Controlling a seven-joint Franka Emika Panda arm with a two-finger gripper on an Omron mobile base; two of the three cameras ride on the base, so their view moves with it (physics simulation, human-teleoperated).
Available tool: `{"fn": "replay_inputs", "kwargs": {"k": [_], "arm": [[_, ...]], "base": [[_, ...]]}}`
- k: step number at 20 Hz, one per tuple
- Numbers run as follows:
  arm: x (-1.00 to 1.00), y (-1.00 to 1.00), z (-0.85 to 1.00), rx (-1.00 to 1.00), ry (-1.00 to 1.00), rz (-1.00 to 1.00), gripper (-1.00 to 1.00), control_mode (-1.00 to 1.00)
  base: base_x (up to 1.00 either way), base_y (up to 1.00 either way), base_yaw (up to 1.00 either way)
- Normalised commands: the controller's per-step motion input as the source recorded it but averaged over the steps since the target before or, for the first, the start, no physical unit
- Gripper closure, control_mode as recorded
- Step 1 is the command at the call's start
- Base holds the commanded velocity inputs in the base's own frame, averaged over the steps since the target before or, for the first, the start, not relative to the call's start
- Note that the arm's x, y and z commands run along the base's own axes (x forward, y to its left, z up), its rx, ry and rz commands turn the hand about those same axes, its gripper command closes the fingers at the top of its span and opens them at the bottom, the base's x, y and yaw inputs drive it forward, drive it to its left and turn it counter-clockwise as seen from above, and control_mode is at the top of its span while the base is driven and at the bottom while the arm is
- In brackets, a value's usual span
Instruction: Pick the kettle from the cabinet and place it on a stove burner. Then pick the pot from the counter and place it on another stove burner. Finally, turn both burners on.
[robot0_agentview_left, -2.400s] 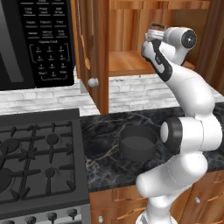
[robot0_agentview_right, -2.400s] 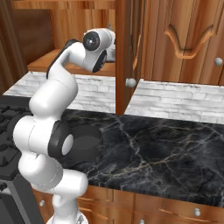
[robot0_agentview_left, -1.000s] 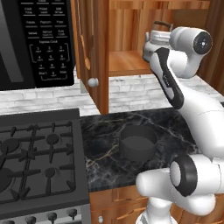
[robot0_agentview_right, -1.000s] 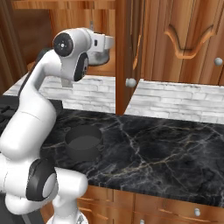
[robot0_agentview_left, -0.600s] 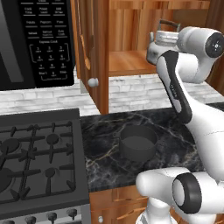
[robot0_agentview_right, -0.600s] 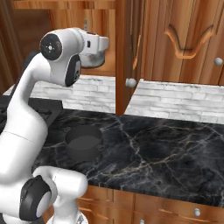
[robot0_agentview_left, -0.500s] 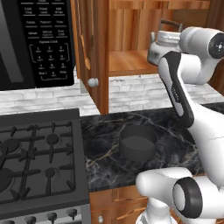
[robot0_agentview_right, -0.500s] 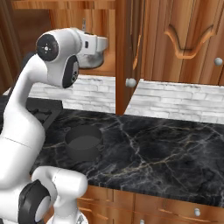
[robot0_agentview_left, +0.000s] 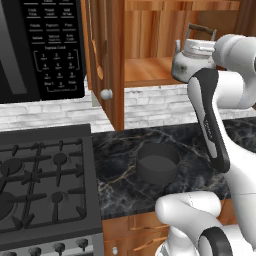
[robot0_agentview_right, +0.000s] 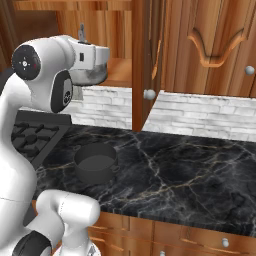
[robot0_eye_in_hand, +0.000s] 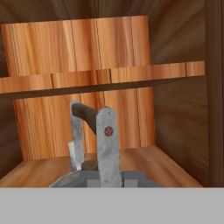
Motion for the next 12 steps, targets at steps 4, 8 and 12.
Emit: {"fn": "replay_inputs", "kwargs": {"k": [4, 8, 12], "arm": [[-0.67, 0.12, 0.04, 0.00, 0.00, 0.00, 1.00, -1.00], [-0.68, 0.10, 0.03, 0.00, 0.02, 0.00, 1.00, -1.00], [-0.70, 0.06, 0.00, 0.00, 0.06, 0.00, 1.00, -1.00]], "base": [[0.00, 0.00, 0.00], [0.00, 0.00, 0.00], [0.00, 0.00, 0.00]]}}
